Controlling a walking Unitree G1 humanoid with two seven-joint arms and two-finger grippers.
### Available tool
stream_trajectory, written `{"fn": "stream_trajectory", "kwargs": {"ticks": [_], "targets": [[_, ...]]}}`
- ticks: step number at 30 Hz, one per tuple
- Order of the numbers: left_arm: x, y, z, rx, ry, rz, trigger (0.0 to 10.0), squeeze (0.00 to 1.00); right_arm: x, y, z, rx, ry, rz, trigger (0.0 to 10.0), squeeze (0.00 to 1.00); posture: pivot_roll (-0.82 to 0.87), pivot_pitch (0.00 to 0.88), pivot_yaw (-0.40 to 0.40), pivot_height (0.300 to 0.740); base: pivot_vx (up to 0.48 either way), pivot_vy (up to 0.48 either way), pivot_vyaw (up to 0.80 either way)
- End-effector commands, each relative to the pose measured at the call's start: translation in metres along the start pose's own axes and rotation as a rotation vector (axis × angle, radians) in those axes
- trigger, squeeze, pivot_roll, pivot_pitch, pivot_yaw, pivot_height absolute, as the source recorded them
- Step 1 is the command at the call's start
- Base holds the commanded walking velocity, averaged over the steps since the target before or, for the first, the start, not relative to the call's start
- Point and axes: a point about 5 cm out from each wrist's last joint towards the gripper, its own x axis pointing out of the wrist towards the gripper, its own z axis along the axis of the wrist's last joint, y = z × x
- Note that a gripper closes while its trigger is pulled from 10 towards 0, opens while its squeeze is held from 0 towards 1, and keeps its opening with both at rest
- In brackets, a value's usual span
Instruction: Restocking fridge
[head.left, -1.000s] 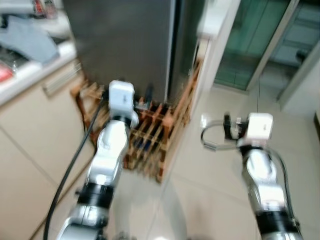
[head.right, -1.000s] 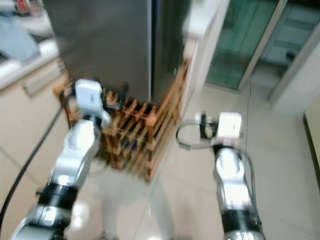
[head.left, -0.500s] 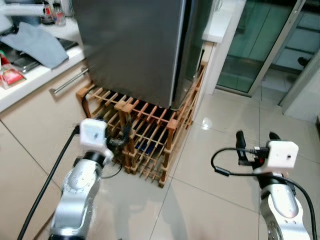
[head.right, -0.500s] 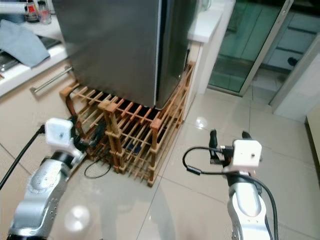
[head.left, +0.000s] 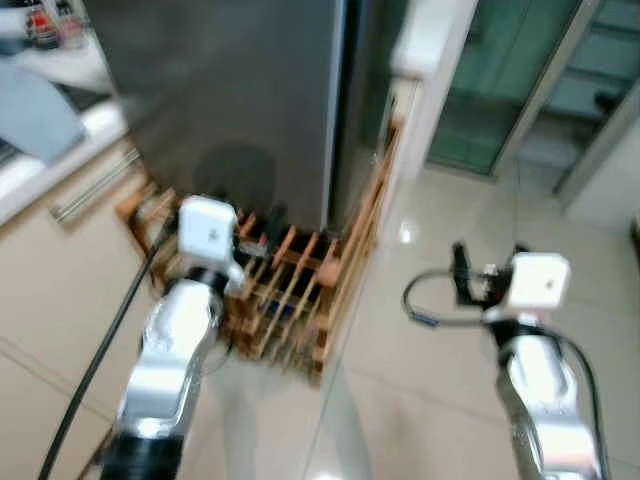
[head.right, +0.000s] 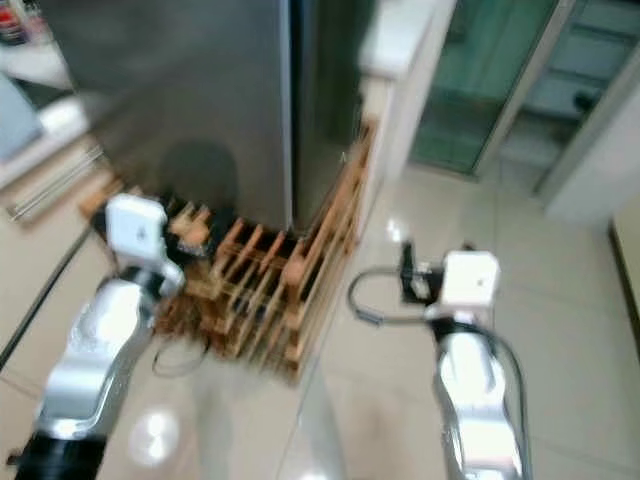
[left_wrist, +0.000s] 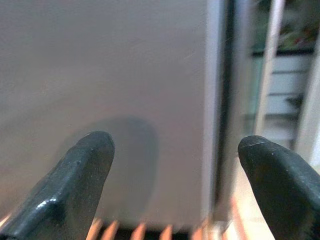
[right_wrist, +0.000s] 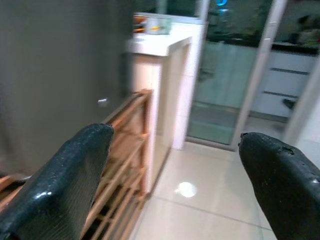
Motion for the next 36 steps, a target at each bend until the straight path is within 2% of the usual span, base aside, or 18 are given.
{"fn": "stream_trajectory", "kwargs": {"ticks": [1, 4, 12, 16, 19, 25, 30, 36], "targets": [[0.003, -0.011, 0.002, -0.024, -0.01, -0.04, 10.0, 0.0, 0.0, -0.008, -0.003, -0.019, 0.02, -0.023, 10.0, 0.0, -0.09, 0.0, 0.001, 0.74, 0.48, 0.0, 0.0], [0.004, -0.014, 0.007, -0.03, -0.042, -0.042, 10.0, 0.0, 0.004, -0.01, -0.003, -0.026, 0.017, -0.025, 10.0, 0.0, -0.09, 0.0, 0.0, 0.74, 0.48, 0.0, 0.0], [0.015, -0.001, 0.01, -0.045, -0.035, 0.078, 10.0, 0.0, 0.011, -0.011, -0.002, -0.034, 0.01, -0.019, 10.0, 0.0, -0.1, 0.0, -0.001, 0.74, 0.0, 0.0, 0.0], [0.021, -0.007, 0.012, -0.051, -0.04, 0.062, 10.0, 0.0, 0.014, -0.01, -0.001, -0.035, 0.008, -0.017, 10.0, 0.0, -0.1, 0.0, 0.001, 0.74, 0.0, 0.0, 0.0], [0.025, -0.013, 0.015, -0.056, -0.051, 0.041, 10.0, 0.0, 0.017, -0.01, -0.001, -0.035, 0.004, -0.017, 10.0, 0.0, -0.1, 0.0, 0.003, 0.74, 0.0, -0.459, 0.0], [0.031, -0.014, 0.014, -0.063, -0.041, 0.05, 10.0, 0.0, 0.017, -0.01, -0.002, -0.035, 0.005, -0.018, 10.0, 0.0, -0.11, 0.0, 0.004, 0.74, 0.0, -0.437, 0.0], [0.041, -0.009, 0.015, -0.007, -0.024, 0.113, 10.0, 0.0, 0.017, -0.01, -0.003, -0.037, 0.01, -0.018, 10.0, 0.0, -0.11, 0.0, 0.004, 0.74, 0.075, -0.058, 0.0], [0.06, -0.005, 0.02, -0.006, -0.02, 0.126, 10.0, 0.0, 0.018, -0.009, -0.003, -0.04, 0.011, -0.017, 10.0, 0.0, -0.12, 0.0, 0.006, 0.74, 0.0, 0.0, 0.0]]}}
